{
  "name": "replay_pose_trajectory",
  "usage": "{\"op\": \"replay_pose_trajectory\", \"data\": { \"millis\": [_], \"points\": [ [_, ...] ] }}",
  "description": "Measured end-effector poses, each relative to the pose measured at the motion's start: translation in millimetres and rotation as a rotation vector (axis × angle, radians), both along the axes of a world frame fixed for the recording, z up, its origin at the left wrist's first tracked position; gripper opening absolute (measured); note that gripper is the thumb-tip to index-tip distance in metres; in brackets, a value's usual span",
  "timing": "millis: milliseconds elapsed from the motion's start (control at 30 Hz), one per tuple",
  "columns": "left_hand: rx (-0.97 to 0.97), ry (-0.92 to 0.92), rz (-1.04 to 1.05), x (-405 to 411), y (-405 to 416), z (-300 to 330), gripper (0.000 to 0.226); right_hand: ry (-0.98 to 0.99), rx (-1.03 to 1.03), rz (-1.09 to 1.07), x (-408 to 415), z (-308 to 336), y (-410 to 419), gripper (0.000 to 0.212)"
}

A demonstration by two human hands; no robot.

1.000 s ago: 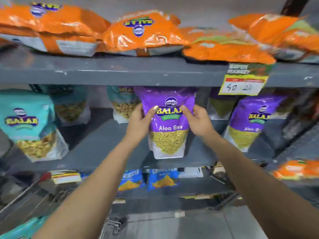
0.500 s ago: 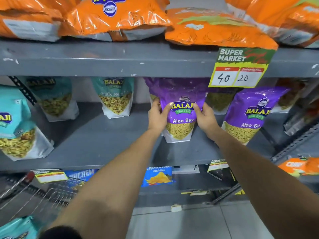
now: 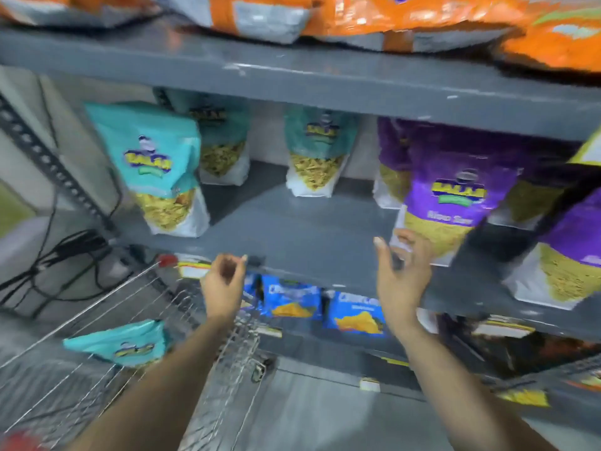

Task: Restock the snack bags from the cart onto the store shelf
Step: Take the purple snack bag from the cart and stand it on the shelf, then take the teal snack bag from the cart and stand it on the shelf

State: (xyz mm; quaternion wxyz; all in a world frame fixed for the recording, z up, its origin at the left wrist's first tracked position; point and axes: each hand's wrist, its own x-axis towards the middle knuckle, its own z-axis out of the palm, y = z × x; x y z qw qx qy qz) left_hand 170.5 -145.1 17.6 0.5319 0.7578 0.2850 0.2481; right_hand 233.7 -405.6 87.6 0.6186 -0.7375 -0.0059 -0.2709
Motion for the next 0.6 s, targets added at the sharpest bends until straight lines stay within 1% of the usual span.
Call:
{"op": "replay_pose_trajectory", "data": {
  "millis": [33, 100, 133, 167, 200, 267, 333, 400, 433, 500, 533, 567, 600],
  "points": [
    [0.002, 0.113, 0.058, -20, 28, -14, 0.016, 0.037, -0.069, 0.109, -9, -10, 29, 0.015],
    [0.018, 0.416, 0.119, -57, 88, -46, 0.017, 0.154, -0.193, 0.34, -26, -35, 92, 0.01],
    [0.029, 0.606, 0.083, -74, 110, -54, 0.02, 0.235, -0.25, 0.452, -33, -49, 120, 0.009],
    [0.019, 0.802, 0.004, -91, 130, -64, 0.02, 0.324, -0.295, 0.56, -41, -65, 148, 0.009],
    [-0.018, 0.955, -0.088, -107, 146, -75, 0.019, 0.418, -0.351, 0.659, -51, -81, 173, 0.01],
    [-0.099, 1.129, -0.178, -133, 173, -97, 0.03, 0.576, -0.467, 0.842, -69, -117, 219, 0.013],
    [-0.125, 1.17, -0.101, -151, 205, -128, 0.047, 0.683, -0.575, 0.937, -84, -146, 262, 0.019],
    [-0.203, 1.076, 0.005, -163, 236, -161, 0.055, 0.833, -0.604, 0.959, -90, -166, 301, 0.034],
    [-0.26, 1.036, 0.072, -165, 245, -162, 0.057, 0.888, -0.614, 0.935, -89, -181, 320, 0.045],
    [-0.364, 0.95, 0.169, -168, 257, -166, 0.062, 0.928, -0.666, 0.889, -85, -212, 350, 0.071],
    [-0.38, 0.906, 0.194, -170, 261, -169, 0.061, 0.935, -0.678, 0.897, -82, -231, 361, 0.086],
    [-0.376, 0.865, 0.223, -170, 264, -172, 0.062, 0.938, -0.673, 0.919, -80, -256, 370, 0.095],
    [-0.379, 0.795, 0.253, -170, 266, -175, 0.066, 0.956, -0.662, 0.942, -84, -254, 377, 0.097]
  ]
}}
